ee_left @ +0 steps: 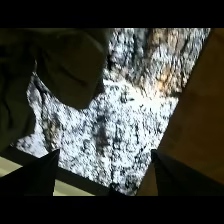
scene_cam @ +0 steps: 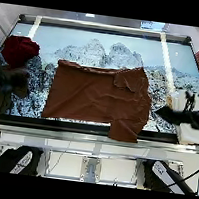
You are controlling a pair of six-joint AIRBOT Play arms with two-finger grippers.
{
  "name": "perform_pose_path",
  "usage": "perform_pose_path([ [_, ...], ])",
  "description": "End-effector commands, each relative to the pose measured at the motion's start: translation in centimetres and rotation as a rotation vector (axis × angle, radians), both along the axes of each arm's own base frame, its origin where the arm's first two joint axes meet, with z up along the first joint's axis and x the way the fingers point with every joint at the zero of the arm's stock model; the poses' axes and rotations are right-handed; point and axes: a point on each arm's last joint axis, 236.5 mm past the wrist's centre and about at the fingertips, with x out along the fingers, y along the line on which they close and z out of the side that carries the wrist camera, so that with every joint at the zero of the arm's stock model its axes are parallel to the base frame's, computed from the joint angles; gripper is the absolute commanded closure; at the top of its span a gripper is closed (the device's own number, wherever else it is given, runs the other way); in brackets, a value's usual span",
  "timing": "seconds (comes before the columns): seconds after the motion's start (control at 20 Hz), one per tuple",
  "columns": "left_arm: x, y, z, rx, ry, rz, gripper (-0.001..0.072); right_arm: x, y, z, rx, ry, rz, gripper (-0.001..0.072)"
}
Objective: Fold the shirts.
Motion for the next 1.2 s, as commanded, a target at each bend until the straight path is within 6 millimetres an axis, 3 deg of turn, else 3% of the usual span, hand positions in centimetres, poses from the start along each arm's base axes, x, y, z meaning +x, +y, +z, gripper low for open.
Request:
perform_pose_path([
  [0.0, -3.6, -3.1, -5.3, -0.153, 0.07, 0.002, 0.0065, -4.5, 4.4, -3.0, 0.17, 0.105, -0.047, 0.019],
  [0.15, -1.9, -4.3, -4.5, -0.208, -0.008, -0.017, 0.0065, -5.1, 4.4, -4.9, 0.158, 0.125, -0.105, 0.0191],
  [0.4, -0.7, -5.4, -3.8, -0.255, -0.069, -0.034, 0.0065, -2.8, 4.1, -6.1, 0.142, 0.046, -0.23, 0.0202],
  [0.75, -1.1, -5.5, -4.1, -0.235, -0.041, -0.065, 0.0065, -0.5, 6.9, -5.7, 0.136, -0.025, -0.202, 0.0336],
  [0.8, -1.8, -5.5, -4.5, -0.239, -0.005, -0.058, 0.0065, -0.5, 7.3, -5.5, 0.153, -0.023, -0.2, 0.0364],
  [0.9, -4.0, -5.5, -6.0, -0.284, 0.086, 0.031, 0.0065, -0.3, 7.6, -5.1, 0.173, -0.028, -0.196, 0.0685],
  [1.05, -6.9, -5.8, -10.1, -0.399, 0.165, 0.28, 0.0065, 0.4, 7.9, -3.7, 0.183, -0.059, -0.154, 0.0683],
  [1.15, -7.9, -7.6, -13.1, -0.54, 0.177, 0.439, 0.0065, 0.8, 8.3, -2.7, 0.199, -0.075, -0.126, 0.0683],
])
